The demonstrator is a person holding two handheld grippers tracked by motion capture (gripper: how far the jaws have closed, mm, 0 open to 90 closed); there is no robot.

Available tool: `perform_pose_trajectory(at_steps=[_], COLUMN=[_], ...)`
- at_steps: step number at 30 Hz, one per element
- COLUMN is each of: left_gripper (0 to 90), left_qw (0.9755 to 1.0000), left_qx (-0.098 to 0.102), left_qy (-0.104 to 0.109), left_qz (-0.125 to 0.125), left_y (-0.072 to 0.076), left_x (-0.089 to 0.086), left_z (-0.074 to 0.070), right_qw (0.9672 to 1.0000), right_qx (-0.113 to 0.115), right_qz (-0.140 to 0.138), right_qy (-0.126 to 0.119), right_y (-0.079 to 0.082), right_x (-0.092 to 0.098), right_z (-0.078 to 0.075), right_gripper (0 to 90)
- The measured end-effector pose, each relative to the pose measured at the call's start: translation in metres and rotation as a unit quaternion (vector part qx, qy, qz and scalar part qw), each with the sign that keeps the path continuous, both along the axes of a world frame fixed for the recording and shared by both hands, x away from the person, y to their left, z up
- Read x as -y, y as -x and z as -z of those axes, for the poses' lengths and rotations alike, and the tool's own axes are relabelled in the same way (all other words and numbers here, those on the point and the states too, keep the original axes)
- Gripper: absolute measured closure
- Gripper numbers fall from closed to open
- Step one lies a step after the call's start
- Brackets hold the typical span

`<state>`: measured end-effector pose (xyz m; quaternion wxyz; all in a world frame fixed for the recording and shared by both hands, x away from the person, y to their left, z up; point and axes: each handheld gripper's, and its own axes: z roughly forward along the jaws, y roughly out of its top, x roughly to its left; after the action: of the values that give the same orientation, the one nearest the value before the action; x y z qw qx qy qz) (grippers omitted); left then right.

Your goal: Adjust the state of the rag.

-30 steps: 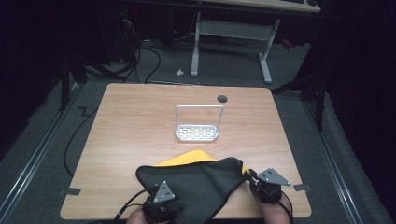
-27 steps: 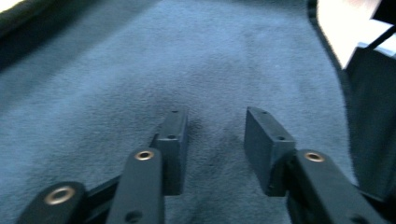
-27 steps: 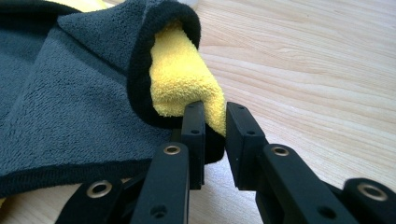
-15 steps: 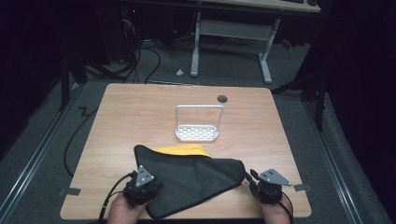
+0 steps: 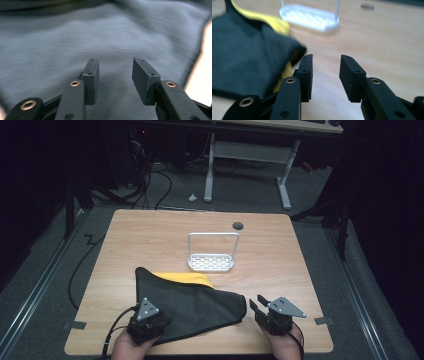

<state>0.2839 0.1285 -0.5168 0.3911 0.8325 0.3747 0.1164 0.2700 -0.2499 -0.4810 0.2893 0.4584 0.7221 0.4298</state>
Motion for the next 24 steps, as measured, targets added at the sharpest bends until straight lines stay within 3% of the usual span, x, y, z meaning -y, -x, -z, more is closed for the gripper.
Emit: perform_pose_trajectory(at_steps=[2,3,4,5,8,11,13,14,16,18,19,22,24], left_gripper=[56.9,56.4,56.2,56.2,56.4,57.4,57.7,57.7,58.6,59.0,59.3,59.7,59.6], left_qw=[0.9998,0.9993,0.9993,0.999,0.9987,0.9993,0.9995,0.9997,0.9997,0.9995,0.9993,0.9982,0.9979], left_qx=[-0.001,-0.003,-0.003,-0.004,-0.002,-0.003,-0.003,-0.002,0.003,0.005,0.007,0.002,0.004], left_qy=[0.006,0.001,0.001,-0.012,-0.02,-0.019,-0.019,-0.02,-0.025,-0.025,-0.025,-0.018,-0.021], left_qz=[0.021,0.038,0.038,0.044,0.047,0.032,0.025,0.017,0.001,-0.018,-0.028,-0.057,-0.06], left_y=[0.006,0.008,0.008,0.007,0.006,0.0,-0.002,-0.005,-0.011,-0.017,-0.021,-0.028,-0.028], left_x=[0.01,0.018,0.018,0.023,0.022,0.013,0.009,0.005,-0.003,-0.012,-0.016,-0.03,-0.031], left_z=[0.0,0.002,0.002,0.006,0.009,0.009,0.009,0.009,0.01,0.01,0.011,0.011,0.011], right_qw=[1.0,0.9997,0.9997,0.9995,0.999,0.9969,0.9947,0.9947,0.991,0.9898,0.9871,0.9853,0.9868], right_qx=[0.006,0.015,0.009,0.006,-0.016,-0.058,-0.079,-0.079,-0.101,-0.107,-0.123,-0.122,-0.112], right_qz=[-0.007,-0.017,-0.024,-0.03,-0.035,-0.042,-0.054,-0.054,-0.074,-0.083,-0.099,-0.117,-0.116], right_qy=[-0.001,0.005,-0.004,-0.008,0.024,0.032,0.036,0.036,0.047,0.043,0.026,0.021,0.016], right_y=[-0.002,-0.007,-0.012,-0.018,-0.035,-0.04,-0.03,-0.03,-0.009,-0.002,0.011,0.028,0.029], right_x=[-0.004,-0.012,-0.017,-0.022,-0.037,-0.043,-0.047,-0.047,-0.054,-0.057,-0.061,-0.067,-0.067], right_z=[-0.006,-0.014,-0.016,-0.017,-0.007,0.013,0.025,0.025,0.033,0.035,0.038,0.039,0.033], right_gripper=[63.8,64.0,63.9,64.0,65.2,69.1,70.3,70.3,71.1,71.2,71.4,69.8,69.1])
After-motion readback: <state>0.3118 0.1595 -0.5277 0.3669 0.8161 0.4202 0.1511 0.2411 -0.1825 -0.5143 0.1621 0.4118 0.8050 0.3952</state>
